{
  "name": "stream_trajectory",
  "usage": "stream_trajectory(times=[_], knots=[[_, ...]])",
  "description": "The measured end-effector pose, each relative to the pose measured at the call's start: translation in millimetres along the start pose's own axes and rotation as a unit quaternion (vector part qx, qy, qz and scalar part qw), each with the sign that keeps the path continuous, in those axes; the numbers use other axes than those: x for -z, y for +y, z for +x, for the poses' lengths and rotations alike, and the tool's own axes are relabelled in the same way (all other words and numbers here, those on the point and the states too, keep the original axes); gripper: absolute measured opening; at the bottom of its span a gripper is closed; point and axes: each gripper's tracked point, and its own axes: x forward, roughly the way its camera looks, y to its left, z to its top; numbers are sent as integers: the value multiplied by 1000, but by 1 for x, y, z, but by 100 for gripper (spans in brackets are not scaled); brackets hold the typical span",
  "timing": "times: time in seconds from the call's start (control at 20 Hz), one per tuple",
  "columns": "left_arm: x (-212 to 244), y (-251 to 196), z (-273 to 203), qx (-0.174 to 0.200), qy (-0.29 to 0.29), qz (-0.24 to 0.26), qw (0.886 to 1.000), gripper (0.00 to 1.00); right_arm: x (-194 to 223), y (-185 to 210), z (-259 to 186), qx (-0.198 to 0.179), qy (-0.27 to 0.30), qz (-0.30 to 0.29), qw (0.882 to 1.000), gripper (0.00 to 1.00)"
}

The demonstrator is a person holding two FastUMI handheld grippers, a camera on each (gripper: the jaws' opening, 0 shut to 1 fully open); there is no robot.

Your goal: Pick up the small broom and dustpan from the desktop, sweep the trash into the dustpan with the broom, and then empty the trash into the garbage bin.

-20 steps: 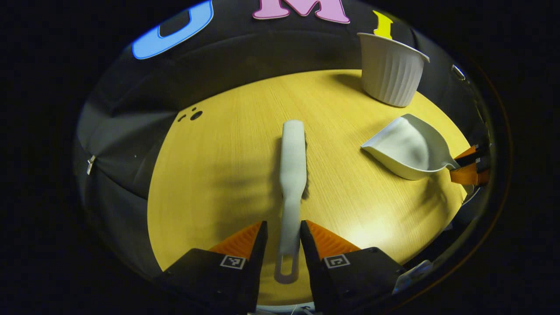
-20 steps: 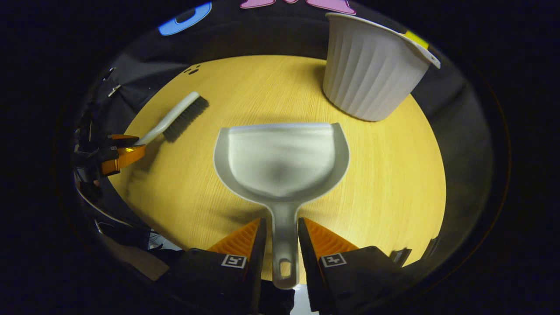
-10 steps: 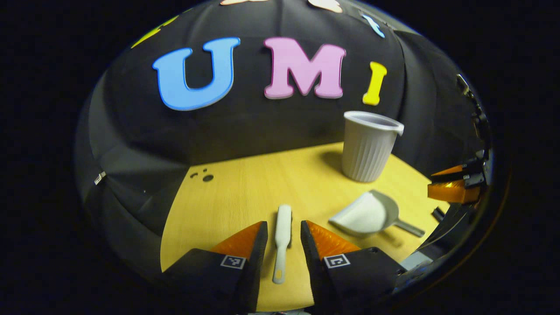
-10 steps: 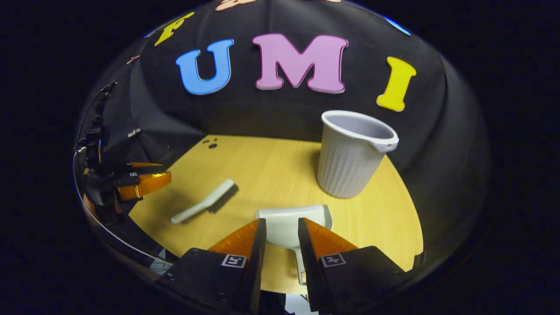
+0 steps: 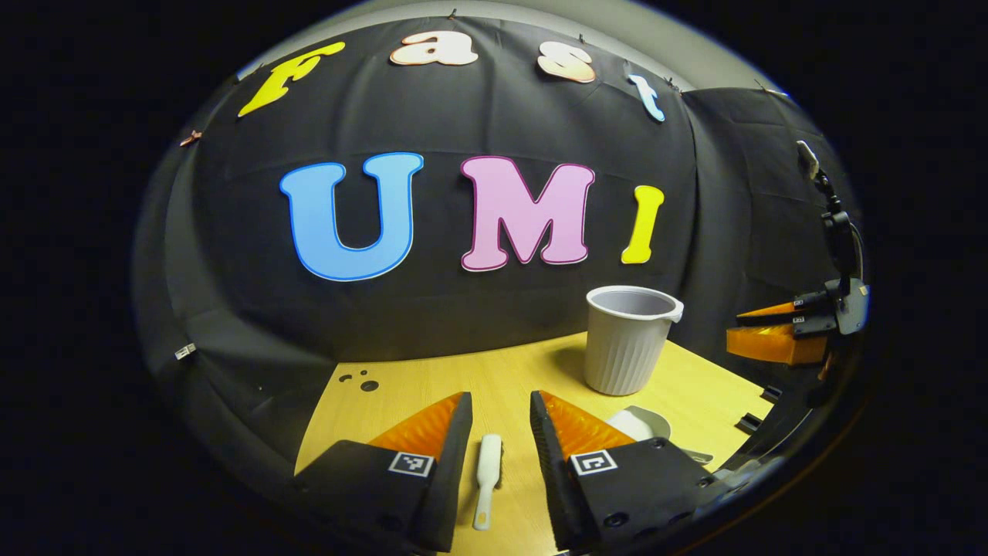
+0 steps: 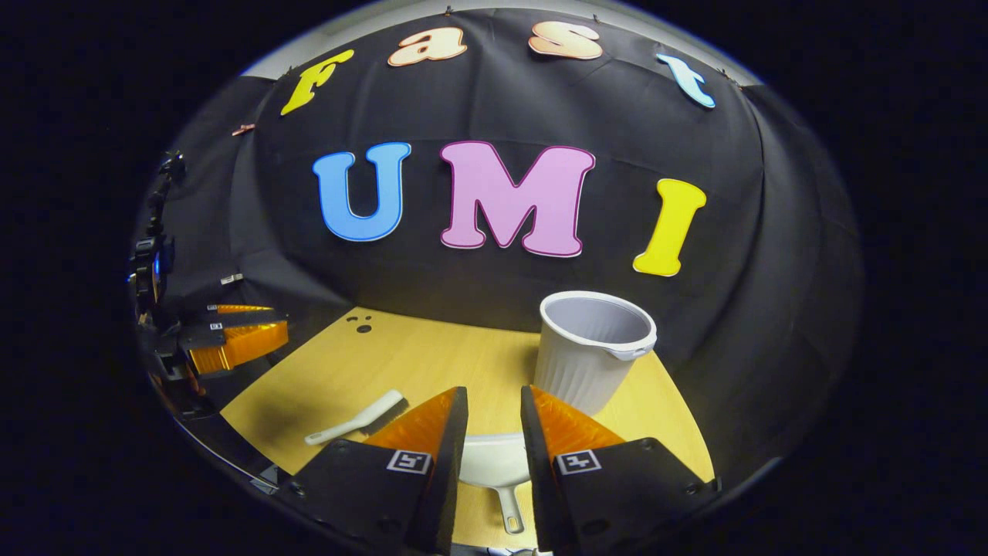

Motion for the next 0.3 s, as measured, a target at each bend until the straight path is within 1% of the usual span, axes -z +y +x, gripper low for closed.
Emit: stream_trajectory(times=[0.15,0.3], knots=[[0,-7,-3,-25,-1,-4,1000,50,2,-7,4,-34,-9,-14,999,44],[2,-16,-10,-57,0,-26,998,50,12,-14,4,-71,-3,-27,997,44]])
